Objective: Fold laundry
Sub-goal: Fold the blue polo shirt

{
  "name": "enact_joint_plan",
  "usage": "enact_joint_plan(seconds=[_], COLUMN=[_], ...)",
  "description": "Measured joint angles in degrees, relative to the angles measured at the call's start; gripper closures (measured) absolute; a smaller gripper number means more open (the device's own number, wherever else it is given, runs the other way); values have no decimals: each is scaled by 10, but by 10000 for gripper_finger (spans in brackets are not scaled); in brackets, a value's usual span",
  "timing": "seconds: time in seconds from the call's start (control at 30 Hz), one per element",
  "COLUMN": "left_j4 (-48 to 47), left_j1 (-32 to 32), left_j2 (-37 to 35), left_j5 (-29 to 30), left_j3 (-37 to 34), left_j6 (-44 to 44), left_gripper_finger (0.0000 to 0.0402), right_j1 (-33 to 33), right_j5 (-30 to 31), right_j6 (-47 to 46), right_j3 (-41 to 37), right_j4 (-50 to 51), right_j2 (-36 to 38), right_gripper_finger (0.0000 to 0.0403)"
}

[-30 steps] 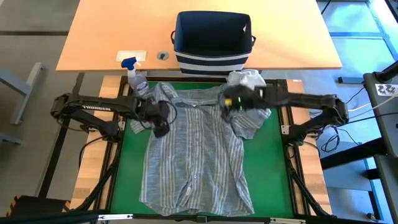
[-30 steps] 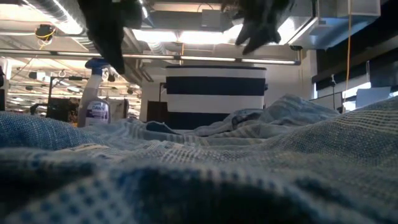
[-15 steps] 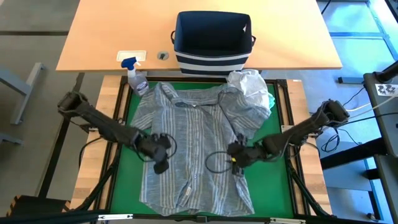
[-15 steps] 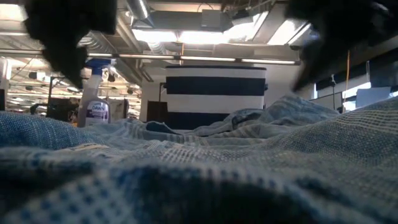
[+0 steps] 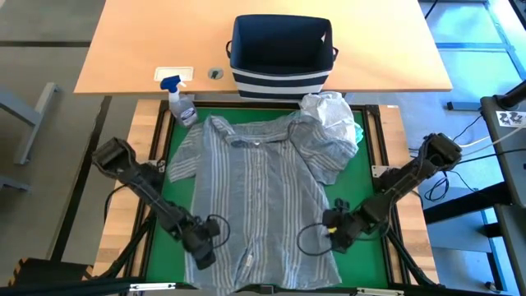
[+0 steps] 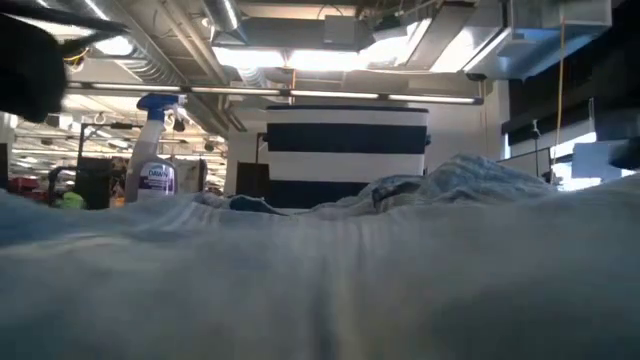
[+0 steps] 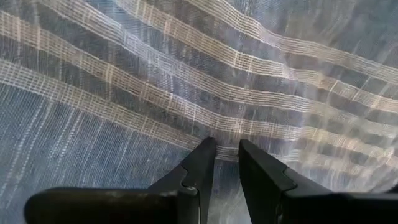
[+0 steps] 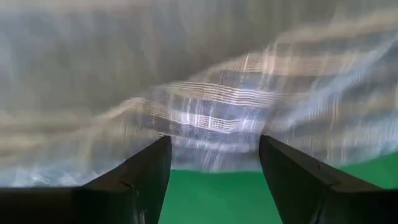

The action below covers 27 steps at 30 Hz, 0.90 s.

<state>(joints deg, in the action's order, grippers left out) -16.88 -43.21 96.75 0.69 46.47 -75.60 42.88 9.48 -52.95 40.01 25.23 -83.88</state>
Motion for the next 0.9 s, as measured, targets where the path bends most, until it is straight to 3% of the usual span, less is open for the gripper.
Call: enact_joint_plan(seconds=[0.3, 0.4, 0.57, 0.63, 0.9], left_j4=[-46, -94, -152, -162, -214], left_j1=[-33, -18, 23, 44, 128], left_j2=[-10, -35, -74, -90, -177], left_j5=[-40, -13, 61, 77, 78], left_j3=[44, 78, 119, 128, 129], left_j6=[-35, -16, 51, 74, 158], left_gripper_finger=[327, 329, 331, 331, 331], right_j1=[48, 40, 9, -13, -123], right_j5=[-156, -118, 42, 78, 55], right_j6=[-40, -17, 33, 50, 123], right_j3=[36, 76, 117, 119, 118], right_j4=[119, 176, 165, 150, 153], right_j2=[3, 8, 8, 8, 36], right_gripper_finger=[160, 160, 160, 160, 160])
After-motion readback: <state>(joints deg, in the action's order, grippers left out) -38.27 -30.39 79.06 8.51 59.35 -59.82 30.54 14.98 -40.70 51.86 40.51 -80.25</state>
